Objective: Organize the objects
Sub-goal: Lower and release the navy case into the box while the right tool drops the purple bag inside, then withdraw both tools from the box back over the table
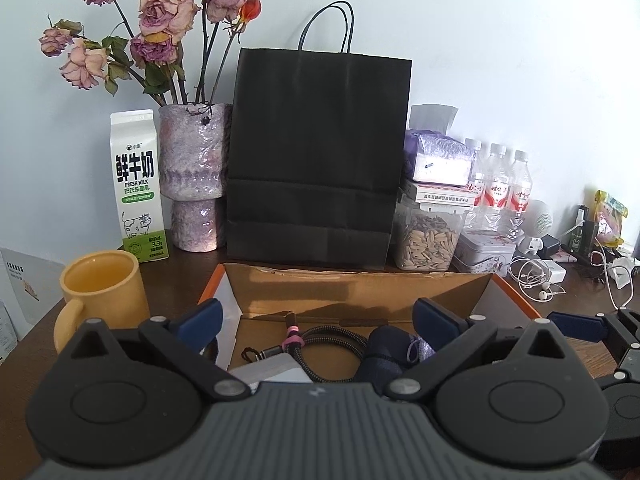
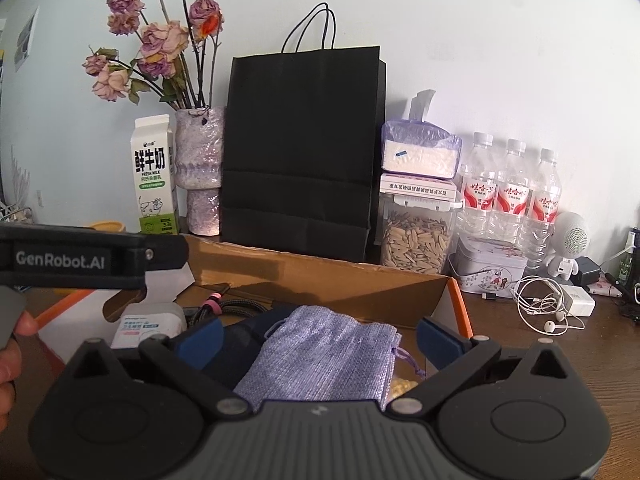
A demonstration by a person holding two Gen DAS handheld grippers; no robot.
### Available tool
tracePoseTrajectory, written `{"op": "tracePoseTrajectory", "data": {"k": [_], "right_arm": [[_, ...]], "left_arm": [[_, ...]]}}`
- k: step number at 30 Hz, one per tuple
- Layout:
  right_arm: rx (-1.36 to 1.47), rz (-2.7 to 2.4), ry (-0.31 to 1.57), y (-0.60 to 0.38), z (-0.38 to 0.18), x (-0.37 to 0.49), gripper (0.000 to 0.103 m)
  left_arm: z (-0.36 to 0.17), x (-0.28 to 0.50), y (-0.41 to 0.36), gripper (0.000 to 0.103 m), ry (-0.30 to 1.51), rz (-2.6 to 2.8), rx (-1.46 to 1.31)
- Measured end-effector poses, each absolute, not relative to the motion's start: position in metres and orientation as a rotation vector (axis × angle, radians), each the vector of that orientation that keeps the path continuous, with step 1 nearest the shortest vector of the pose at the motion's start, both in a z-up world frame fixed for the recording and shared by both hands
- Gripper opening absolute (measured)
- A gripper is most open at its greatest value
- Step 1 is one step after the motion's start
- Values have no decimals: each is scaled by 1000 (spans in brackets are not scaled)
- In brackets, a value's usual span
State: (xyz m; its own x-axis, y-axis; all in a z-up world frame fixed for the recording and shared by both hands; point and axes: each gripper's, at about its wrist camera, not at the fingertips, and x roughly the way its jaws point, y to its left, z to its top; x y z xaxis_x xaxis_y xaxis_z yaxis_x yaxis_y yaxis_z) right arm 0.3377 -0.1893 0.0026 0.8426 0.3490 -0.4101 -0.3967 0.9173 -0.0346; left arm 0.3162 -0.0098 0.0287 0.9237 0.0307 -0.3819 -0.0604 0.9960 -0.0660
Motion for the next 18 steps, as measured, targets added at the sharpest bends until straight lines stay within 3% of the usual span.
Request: {"op": "tracePoseTrajectory", "data": {"k": [18], "right_arm": [[-130, 414, 376, -211, 10, 252, 103]], "left_arm": [[30, 227, -12, 103, 368, 69, -85]]}}
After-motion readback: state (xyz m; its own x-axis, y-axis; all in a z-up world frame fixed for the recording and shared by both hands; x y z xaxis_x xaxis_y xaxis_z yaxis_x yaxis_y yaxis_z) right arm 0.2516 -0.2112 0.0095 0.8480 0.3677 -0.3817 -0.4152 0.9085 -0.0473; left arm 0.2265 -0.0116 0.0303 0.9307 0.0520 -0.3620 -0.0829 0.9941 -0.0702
